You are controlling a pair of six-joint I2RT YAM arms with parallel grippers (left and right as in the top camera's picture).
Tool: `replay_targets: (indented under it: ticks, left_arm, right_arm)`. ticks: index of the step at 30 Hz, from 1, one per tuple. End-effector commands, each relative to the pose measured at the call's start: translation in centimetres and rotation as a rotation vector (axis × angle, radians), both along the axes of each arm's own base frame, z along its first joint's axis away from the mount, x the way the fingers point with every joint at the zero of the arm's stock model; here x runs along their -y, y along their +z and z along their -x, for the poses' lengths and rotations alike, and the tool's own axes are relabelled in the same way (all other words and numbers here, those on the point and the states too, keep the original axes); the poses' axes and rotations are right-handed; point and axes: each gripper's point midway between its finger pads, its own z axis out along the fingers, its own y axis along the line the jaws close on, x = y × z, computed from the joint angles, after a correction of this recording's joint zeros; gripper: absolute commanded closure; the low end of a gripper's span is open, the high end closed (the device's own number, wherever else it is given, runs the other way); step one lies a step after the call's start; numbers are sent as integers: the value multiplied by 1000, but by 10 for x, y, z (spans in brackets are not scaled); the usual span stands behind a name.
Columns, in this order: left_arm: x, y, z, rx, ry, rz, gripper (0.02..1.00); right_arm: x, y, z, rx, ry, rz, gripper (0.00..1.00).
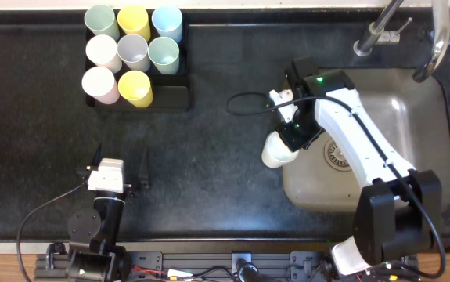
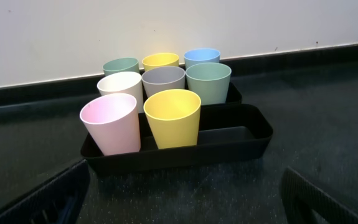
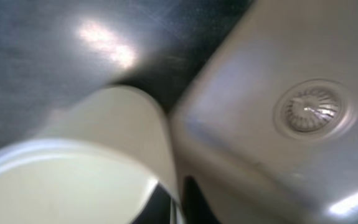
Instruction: Store Cups
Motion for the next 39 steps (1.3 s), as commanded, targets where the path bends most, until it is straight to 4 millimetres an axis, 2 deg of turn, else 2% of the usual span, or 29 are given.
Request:
replay_targets:
  ticks: [1, 3, 6, 10, 13, 17, 20, 23, 28, 39]
  left_arm:
    - [3, 0, 1, 5, -13, 7, 20]
    - [3, 0, 1, 5, -13, 7, 20]
    - [3, 0, 1, 5, -13, 7, 20]
    - [3, 0, 1, 5, -13, 7, 20]
    - [3, 0, 1, 5, -13, 7, 20]
    - [3, 0, 1, 5, -13, 7, 20]
    - [3, 0, 1, 5, -13, 7, 20]
    - [3, 0, 1, 5, -13, 7, 20]
    - [3, 0, 1, 5, -13, 7, 20]
    - [3, 0, 1, 5, -13, 7, 20]
  right_arm:
    - [-17, 23, -14, 55, 13, -49, 958]
    - [-25, 43, -23, 94, 10, -62, 956]
    - [-47, 91, -42, 201, 17, -101, 956]
    - [-96, 149, -66, 330, 53, -199, 958]
    - [-142, 175, -85, 387, 104, -262, 958]
    - [-197, 195, -107, 485, 180, -324, 958]
    - [-228, 189, -111, 506, 240, -346, 958]
    - [-242, 164, -112, 472, 263, -324, 954]
    - [-248, 126, -122, 451, 270, -234, 958]
    - [-254, 89, -139, 453, 279, -176, 958]
